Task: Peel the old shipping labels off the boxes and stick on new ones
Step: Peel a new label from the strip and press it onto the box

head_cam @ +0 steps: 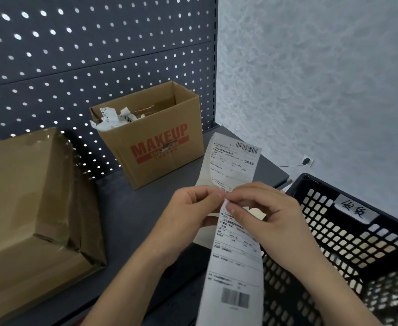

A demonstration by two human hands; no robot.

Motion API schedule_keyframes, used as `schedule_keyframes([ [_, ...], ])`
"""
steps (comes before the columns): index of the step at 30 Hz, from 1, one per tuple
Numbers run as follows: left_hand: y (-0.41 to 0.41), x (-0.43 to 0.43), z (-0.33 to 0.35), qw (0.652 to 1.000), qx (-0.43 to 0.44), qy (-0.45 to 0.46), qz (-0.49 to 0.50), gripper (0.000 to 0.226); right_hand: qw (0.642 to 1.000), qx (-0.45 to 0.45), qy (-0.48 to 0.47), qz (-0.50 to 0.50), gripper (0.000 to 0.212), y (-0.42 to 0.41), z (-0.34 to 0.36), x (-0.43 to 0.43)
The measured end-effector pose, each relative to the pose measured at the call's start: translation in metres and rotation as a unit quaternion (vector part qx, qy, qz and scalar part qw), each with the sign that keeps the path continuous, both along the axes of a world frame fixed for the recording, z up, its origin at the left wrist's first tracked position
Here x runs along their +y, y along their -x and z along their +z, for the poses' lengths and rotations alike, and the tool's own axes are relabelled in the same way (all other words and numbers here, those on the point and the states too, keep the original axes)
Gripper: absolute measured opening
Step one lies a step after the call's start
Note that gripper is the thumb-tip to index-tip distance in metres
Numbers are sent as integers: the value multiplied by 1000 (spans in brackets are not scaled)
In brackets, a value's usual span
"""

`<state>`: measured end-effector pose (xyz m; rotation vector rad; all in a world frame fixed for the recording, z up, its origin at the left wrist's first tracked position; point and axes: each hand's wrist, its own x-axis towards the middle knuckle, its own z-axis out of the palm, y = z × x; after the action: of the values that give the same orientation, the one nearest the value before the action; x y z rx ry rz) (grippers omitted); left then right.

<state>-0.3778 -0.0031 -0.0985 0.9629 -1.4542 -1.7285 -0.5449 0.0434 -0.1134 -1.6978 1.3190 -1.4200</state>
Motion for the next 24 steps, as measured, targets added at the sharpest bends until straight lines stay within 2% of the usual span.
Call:
schedule_keyframes([
  [11,0,0,-2,1000,-4,0,11,28,995,86,37,-35,13,-3,2,3],
  [19,-2,-3,-6,999,-26,-2,26,27,995,92,29,-27,12,-5,6,3],
  [24,-6,-10,-9,997,-45,-47,50,28,995,96,36,-19,5,-6,5,4],
])
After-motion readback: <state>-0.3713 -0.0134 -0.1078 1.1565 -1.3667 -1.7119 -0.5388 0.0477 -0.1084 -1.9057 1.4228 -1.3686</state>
